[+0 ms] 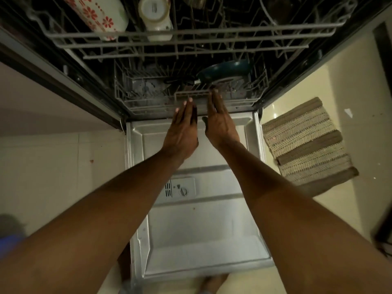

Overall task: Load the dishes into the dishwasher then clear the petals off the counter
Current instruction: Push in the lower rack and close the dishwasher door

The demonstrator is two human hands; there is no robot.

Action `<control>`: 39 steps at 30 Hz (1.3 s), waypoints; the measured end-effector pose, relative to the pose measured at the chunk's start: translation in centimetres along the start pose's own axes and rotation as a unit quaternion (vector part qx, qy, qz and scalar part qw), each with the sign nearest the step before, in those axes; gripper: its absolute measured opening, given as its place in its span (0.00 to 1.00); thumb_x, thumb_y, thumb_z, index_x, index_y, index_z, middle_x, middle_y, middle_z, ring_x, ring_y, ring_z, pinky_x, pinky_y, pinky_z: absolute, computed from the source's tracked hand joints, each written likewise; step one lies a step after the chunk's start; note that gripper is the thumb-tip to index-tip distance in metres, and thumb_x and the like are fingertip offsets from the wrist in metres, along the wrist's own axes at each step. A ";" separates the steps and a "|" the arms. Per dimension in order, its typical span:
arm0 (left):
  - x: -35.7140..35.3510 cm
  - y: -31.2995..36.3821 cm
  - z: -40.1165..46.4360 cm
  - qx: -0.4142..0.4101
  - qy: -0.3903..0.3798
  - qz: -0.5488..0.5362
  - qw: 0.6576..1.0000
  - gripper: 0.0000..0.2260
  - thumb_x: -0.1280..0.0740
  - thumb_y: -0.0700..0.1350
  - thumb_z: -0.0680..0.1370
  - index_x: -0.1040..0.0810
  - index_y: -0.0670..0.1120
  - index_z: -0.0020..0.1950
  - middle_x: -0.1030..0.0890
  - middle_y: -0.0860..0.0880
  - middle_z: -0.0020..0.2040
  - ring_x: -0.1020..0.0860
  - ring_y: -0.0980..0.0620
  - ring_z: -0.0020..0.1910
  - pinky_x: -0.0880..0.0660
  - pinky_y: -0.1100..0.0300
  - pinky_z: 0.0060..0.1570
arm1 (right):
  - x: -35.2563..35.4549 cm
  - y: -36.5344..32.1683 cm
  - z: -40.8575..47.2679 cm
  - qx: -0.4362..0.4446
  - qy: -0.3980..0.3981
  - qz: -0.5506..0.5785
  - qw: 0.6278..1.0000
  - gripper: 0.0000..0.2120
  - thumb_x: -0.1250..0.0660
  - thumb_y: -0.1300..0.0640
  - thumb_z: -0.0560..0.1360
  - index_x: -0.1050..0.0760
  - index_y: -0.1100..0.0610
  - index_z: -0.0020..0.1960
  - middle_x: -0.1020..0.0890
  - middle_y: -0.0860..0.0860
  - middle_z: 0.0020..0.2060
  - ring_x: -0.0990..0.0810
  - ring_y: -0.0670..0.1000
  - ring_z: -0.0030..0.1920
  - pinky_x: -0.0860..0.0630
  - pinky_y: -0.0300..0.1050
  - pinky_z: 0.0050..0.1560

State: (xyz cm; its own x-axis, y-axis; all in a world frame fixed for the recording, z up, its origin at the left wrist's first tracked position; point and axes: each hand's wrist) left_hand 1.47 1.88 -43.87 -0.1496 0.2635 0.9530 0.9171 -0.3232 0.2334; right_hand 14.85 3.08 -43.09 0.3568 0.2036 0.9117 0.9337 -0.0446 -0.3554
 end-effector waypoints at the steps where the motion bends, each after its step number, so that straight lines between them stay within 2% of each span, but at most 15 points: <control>1: -0.6 0.5 -1.5 -0.008 -0.005 0.012 1.000 0.36 0.39 0.37 0.80 0.56 0.37 0.82 0.59 0.38 0.82 0.58 0.41 0.82 0.53 0.47 0.80 | -0.7 0.5 -1.9 -0.004 -0.011 0.004 1.000 0.34 0.41 0.60 0.85 0.57 0.57 0.84 0.56 0.55 0.84 0.55 0.54 0.83 0.50 0.50 0.82; 5: -4.6 2.1 -9.3 -0.010 -0.102 0.012 0.995 0.34 0.40 0.37 0.80 0.55 0.37 0.82 0.55 0.38 0.82 0.54 0.41 0.82 0.53 0.49 0.81 | -3.7 2.5 -11.2 -0.137 -0.042 0.098 0.985 0.31 0.41 0.55 0.86 0.51 0.58 0.84 0.46 0.57 0.83 0.44 0.56 0.82 0.40 0.53 0.80; 9: -9.3 4.2 -17.8 -0.015 -0.175 0.029 0.984 0.26 0.44 0.37 0.80 0.41 0.35 0.79 0.36 0.37 0.77 0.36 0.40 0.76 0.40 0.49 0.77 | -7.8 4.1 -21.3 -0.266 -0.078 0.153 0.948 0.24 0.40 0.54 0.86 0.37 0.59 0.79 0.28 0.59 0.73 0.25 0.59 0.71 0.27 0.53 0.70; 13: -11.4 7.5 -25.6 -0.048 -0.282 -0.007 0.958 0.23 0.40 0.35 0.78 0.35 0.38 0.74 0.28 0.39 0.68 0.27 0.41 0.64 0.28 0.50 0.63 | -11.7 4.9 -30.7 -0.328 -0.130 0.184 0.917 0.14 0.42 0.53 0.86 0.22 0.57 0.65 0.16 0.56 0.57 0.18 0.57 0.56 0.23 0.48 0.56; 17: -13.7 9.8 -31.5 -0.110 -0.347 0.021 0.931 0.20 0.40 0.35 0.78 0.32 0.40 0.71 0.27 0.41 0.66 0.27 0.42 0.62 0.28 0.51 0.61 | -15.4 4.7 -38.3 -0.366 -0.160 0.205 0.893 0.14 0.42 0.52 0.86 0.20 0.57 0.52 0.14 0.54 0.46 0.19 0.53 0.43 0.24 0.46 0.45; 19: -14.7 10.7 -33.5 -0.139 -0.372 0.046 0.917 0.18 0.41 0.35 0.80 0.31 0.40 0.70 0.27 0.41 0.66 0.27 0.42 0.63 0.28 0.51 0.62 | -17.0 4.3 -41.1 -0.387 -0.171 0.217 0.880 0.15 0.42 0.52 0.86 0.19 0.58 0.52 0.14 0.54 0.45 0.19 0.52 0.42 0.25 0.45 0.45; 22: -16.1 11.2 -35.6 -0.183 -0.383 0.044 0.904 0.17 0.45 0.37 0.83 0.32 0.40 0.72 0.28 0.41 0.70 0.30 0.41 0.68 0.33 0.50 0.66 | -19.6 3.9 -44.1 -0.429 -0.185 0.245 0.850 0.18 0.43 0.50 0.84 0.18 0.58 0.51 0.14 0.56 0.47 0.16 0.56 0.47 0.20 0.53 0.54; 25: -16.9 11.2 -36.9 -0.190 -0.458 0.022 0.868 0.18 0.46 0.41 0.85 0.33 0.41 0.74 0.29 0.41 0.72 0.30 0.39 0.71 0.34 0.49 0.69 | -22.8 4.6 -46.8 -0.478 -0.193 0.297 0.803 0.30 0.48 0.34 0.78 0.17 0.55 0.53 0.15 0.57 0.51 0.16 0.59 0.53 0.21 0.56 0.59; 27: -18.3 10.4 -37.8 -0.104 -0.501 0.000 0.859 0.14 0.42 0.42 0.83 0.26 0.41 0.67 0.24 0.40 0.67 0.25 0.39 0.66 0.28 0.49 0.62 | -24.0 5.0 -48.0 -0.525 -0.160 0.380 0.745 0.28 0.43 0.30 0.77 0.16 0.50 0.43 0.14 0.53 0.44 0.15 0.57 0.47 0.19 0.55 0.53; 29: -21.3 9.4 -39.1 0.129 -0.511 -0.129 0.840 0.11 0.38 0.44 0.81 0.22 0.40 0.59 0.20 0.39 0.61 0.21 0.39 0.59 0.25 0.52 0.56 | -24.6 5.3 -47.9 -0.579 -0.123 0.492 0.639 0.28 0.36 0.29 0.75 0.22 0.51 0.30 0.21 0.50 0.30 0.21 0.53 0.33 0.24 0.50 0.37; 30: -22.6 9.0 -39.8 0.270 -0.497 -0.238 0.790 0.09 0.35 0.45 0.80 0.20 0.41 0.54 0.18 0.40 0.55 0.19 0.42 0.52 0.25 0.53 0.53 | -25.2 5.8 -47.8 -0.587 -0.093 0.558 0.579 0.27 0.34 0.29 0.74 0.25 0.51 0.30 0.25 0.50 0.28 0.25 0.51 0.30 0.27 0.46 0.33; 32: -23.9 9.0 -40.5 0.486 -0.425 -0.493 0.583 0.04 0.31 0.45 0.79 0.18 0.46 0.49 0.21 0.45 0.47 0.22 0.49 0.45 0.26 0.54 0.51 | -26.2 6.4 -47.2 -0.595 -0.048 0.635 0.490 0.26 0.30 0.27 0.71 0.20 0.52 0.42 0.19 0.50 0.36 0.19 0.48 0.36 0.22 0.43 0.42; 34: -25.4 9.0 -40.9 0.562 -0.313 -0.644 0.413 0.09 0.30 0.45 0.79 0.18 0.49 0.59 0.21 0.48 0.58 0.24 0.50 0.60 0.29 0.53 0.62 | -27.1 6.8 -46.7 -0.609 -0.068 0.629 0.478 0.37 0.26 0.24 0.62 0.17 0.55 0.52 0.15 0.52 0.43 0.15 0.51 0.44 0.20 0.47 0.51; 36: -26.6 8.6 -40.8 0.591 -0.208 -0.711 0.321 0.15 0.29 0.46 0.78 0.20 0.49 0.65 0.29 0.47 0.73 0.33 0.47 0.74 0.35 0.51 0.72 | -27.6 7.4 -45.8 -0.605 -0.055 0.654 0.451 0.41 0.22 0.26 0.59 0.19 0.56 0.57 0.15 0.53 0.45 0.16 0.52 0.44 0.19 0.48 0.51; 39: -28.0 8.3 -40.3 0.604 -0.108 -0.738 0.279 0.09 0.25 0.44 0.75 0.17 0.49 0.55 0.23 0.49 0.66 0.31 0.47 0.73 0.34 0.53 0.70 | -28.4 8.1 -44.6 -0.587 -0.021 0.697 0.412 0.45 0.18 0.33 0.62 0.25 0.55 0.71 0.16 0.55 0.62 0.17 0.58 0.62 0.24 0.60 0.69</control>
State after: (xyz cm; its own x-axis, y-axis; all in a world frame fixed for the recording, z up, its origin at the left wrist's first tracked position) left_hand -1.61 -44.77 -60.83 -0.7881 -0.6111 -0.0739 -0.6115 0.7910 -0.0191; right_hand 13.68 -46.68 -62.71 0.5941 -0.8041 -0.0221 -0.7960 -0.5836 -0.1607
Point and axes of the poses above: each hand's wrist, its own z-axis towards the middle knuckle, its own x-axis out of the back of the hand, y = z × x
